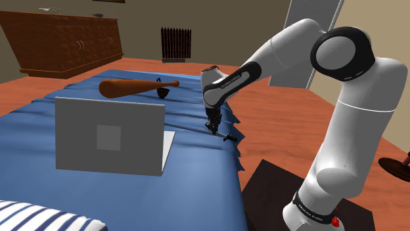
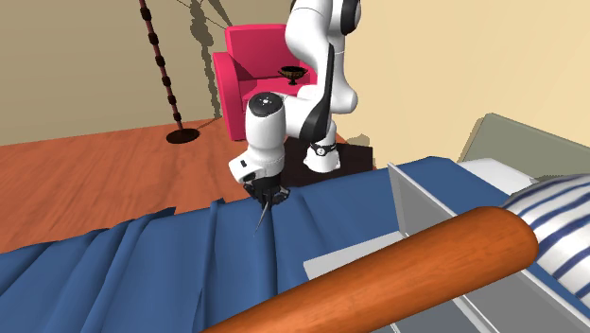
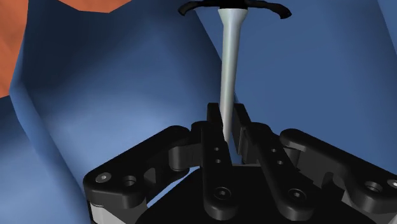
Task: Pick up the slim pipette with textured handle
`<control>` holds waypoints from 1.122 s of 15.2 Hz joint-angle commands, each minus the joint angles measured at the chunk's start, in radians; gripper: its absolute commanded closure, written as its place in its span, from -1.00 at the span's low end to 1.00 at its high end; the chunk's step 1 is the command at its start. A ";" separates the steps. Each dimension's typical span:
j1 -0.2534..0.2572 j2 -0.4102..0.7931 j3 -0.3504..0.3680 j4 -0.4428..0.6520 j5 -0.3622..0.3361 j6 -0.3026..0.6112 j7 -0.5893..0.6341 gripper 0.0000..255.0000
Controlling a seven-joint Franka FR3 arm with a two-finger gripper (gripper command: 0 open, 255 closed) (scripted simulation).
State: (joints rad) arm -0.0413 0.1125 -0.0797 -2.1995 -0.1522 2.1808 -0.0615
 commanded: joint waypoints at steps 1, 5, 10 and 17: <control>-0.005 0.006 -0.007 -0.002 -0.004 -0.001 0.000 1.00; -0.006 -0.016 -0.006 -0.005 -0.004 -0.021 -0.002 1.00; -0.005 -0.054 -0.005 0.021 -0.001 -0.085 -0.010 1.00; -0.003 -0.100 -0.004 0.067 0.002 -0.175 -0.020 1.00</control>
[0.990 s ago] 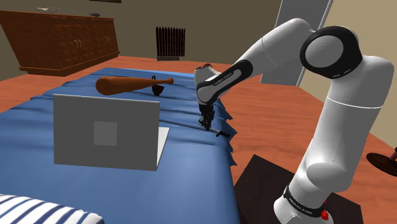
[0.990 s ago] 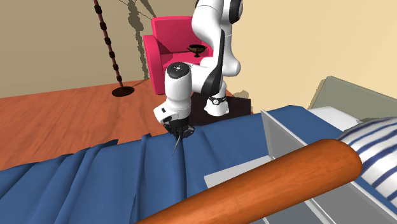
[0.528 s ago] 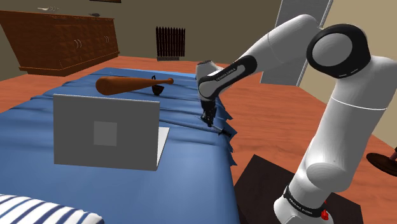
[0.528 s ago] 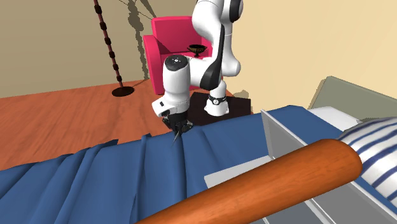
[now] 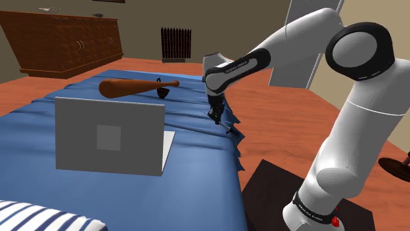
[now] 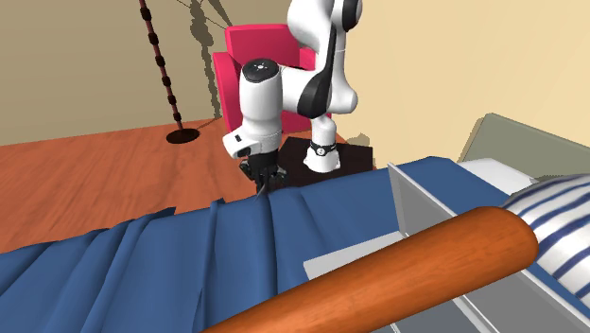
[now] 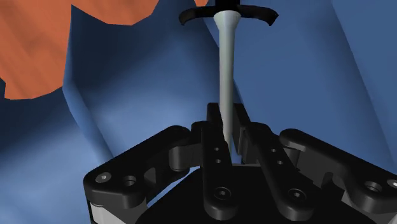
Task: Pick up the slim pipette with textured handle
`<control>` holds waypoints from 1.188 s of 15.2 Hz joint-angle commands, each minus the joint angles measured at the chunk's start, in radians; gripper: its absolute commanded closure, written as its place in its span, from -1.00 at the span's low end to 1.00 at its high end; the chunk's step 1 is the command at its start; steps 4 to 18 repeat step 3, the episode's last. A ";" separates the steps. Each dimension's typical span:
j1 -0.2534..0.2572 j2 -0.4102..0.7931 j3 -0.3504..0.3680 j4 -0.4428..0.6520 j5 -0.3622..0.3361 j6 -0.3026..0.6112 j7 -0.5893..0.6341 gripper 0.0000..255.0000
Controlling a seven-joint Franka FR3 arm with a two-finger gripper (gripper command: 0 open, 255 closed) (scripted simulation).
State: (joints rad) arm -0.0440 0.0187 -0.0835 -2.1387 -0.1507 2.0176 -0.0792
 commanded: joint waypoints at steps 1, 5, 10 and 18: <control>0.000 -0.012 0.000 0.013 0.001 -0.025 -0.004 1.00; 0.000 -0.013 0.000 0.014 0.001 -0.027 -0.004 1.00; 0.000 -0.013 0.000 0.014 0.001 -0.027 -0.004 1.00; 0.000 -0.013 0.000 0.014 0.001 -0.027 -0.004 1.00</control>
